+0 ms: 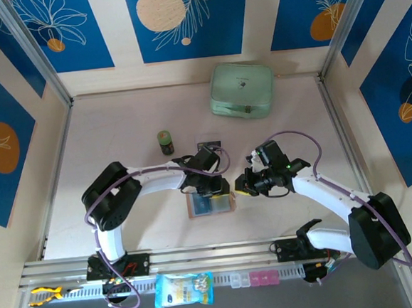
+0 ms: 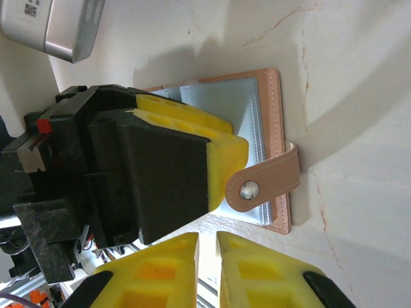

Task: Take the credit cards out of the card holder

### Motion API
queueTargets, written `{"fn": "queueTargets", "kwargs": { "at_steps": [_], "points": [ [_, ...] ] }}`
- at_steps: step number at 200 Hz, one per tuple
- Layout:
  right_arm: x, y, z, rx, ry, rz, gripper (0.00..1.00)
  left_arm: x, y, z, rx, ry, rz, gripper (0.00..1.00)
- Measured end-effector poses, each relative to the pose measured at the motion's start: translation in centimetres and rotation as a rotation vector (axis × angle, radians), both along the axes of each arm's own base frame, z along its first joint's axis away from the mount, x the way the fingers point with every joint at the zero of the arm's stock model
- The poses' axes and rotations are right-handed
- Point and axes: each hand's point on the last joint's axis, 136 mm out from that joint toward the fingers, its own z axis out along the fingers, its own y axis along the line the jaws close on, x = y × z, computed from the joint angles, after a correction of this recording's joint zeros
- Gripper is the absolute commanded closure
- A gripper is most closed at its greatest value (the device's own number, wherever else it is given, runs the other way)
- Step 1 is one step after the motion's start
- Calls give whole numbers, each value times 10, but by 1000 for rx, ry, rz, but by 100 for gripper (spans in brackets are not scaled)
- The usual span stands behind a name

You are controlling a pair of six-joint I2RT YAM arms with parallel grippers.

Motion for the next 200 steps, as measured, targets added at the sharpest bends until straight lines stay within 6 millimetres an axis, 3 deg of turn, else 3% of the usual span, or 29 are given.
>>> {"fn": "queueTargets", "kwargs": {
  "at_steps": [43, 97, 138, 167, 200],
  "points": [
    [0, 0, 0, 0, 0, 0, 84, 2, -5, 1, -22, -8, -4, 58],
    [0, 0, -1, 0, 6, 2, 84, 4, -7, 5, -35, -22, -4, 58],
    [-1, 1, -6, -4, 25, 5, 84, 10, -4, 32, -59, -92, 5, 58],
    [-3, 3, -12, -12, 51, 13, 84, 10, 3, 50, -76, -136, 15, 59],
    [-3, 11, -16, -19, 65, 39, 84, 6, 20, 47, -40, -142, 37, 60]
  ]
}}
